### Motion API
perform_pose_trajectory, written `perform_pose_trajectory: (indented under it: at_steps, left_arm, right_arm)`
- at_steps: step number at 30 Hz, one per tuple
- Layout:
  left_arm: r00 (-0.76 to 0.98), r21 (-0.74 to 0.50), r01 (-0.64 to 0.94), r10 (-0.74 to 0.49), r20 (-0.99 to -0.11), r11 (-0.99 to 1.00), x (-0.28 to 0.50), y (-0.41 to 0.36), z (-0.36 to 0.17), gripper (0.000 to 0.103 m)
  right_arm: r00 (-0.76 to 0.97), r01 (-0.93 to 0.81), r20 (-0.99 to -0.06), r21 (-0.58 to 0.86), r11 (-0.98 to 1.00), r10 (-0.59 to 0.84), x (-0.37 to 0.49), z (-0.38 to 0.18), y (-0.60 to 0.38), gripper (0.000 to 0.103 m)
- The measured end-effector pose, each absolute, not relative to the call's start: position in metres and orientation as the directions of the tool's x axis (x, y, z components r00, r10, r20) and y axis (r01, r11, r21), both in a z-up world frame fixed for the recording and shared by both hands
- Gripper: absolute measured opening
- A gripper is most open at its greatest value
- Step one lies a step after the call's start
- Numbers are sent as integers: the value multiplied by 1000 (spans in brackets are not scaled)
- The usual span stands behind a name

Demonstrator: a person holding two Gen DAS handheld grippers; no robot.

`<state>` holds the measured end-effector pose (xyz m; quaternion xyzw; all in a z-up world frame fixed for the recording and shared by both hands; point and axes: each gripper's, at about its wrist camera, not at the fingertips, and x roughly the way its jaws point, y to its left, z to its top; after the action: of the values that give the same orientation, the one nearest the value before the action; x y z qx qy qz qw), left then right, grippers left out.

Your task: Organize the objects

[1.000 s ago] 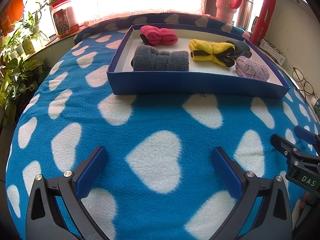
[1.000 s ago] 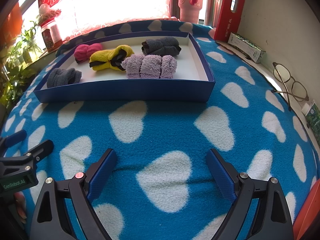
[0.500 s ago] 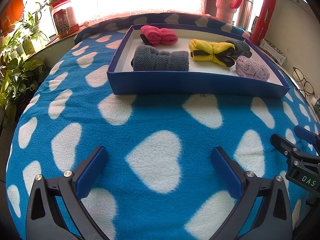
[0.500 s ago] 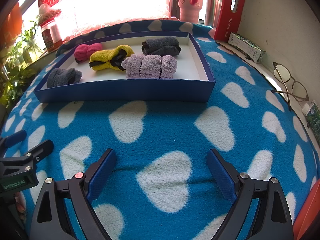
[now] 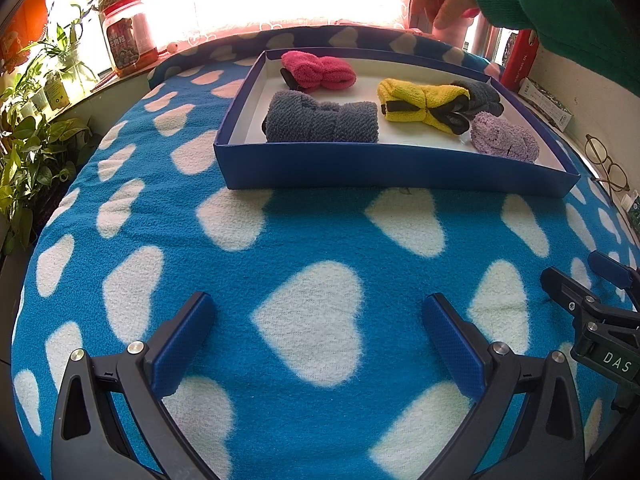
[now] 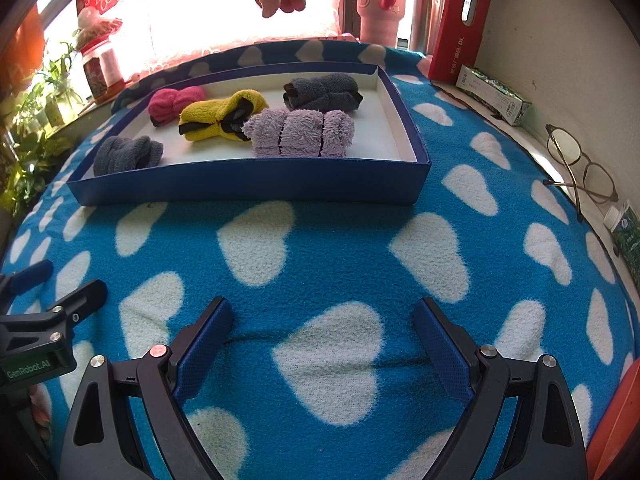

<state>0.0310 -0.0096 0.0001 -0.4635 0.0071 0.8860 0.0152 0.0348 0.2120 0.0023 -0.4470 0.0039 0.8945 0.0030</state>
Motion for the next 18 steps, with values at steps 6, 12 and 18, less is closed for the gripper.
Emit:
perform_pose_trajectory:
  at_steps: [6,12,18]
  left_arm:
    - [-570,-2,-33,20,-821,-999,31,-10,0,103]
    - [-570,-2,-33,20,-821,-999,31,-10,0,103]
    - [-570,-2,-33,20,-821,-999,31,-10,0,103]
  right_arm:
    - [-600,-9,-800,5,-1000,2,35,2,212,103]
    - [-601,-9,-800,4,-1000,3,34,1,211,103]
    - [-600,-9,-800,4,-1000,2,34,1,211,103]
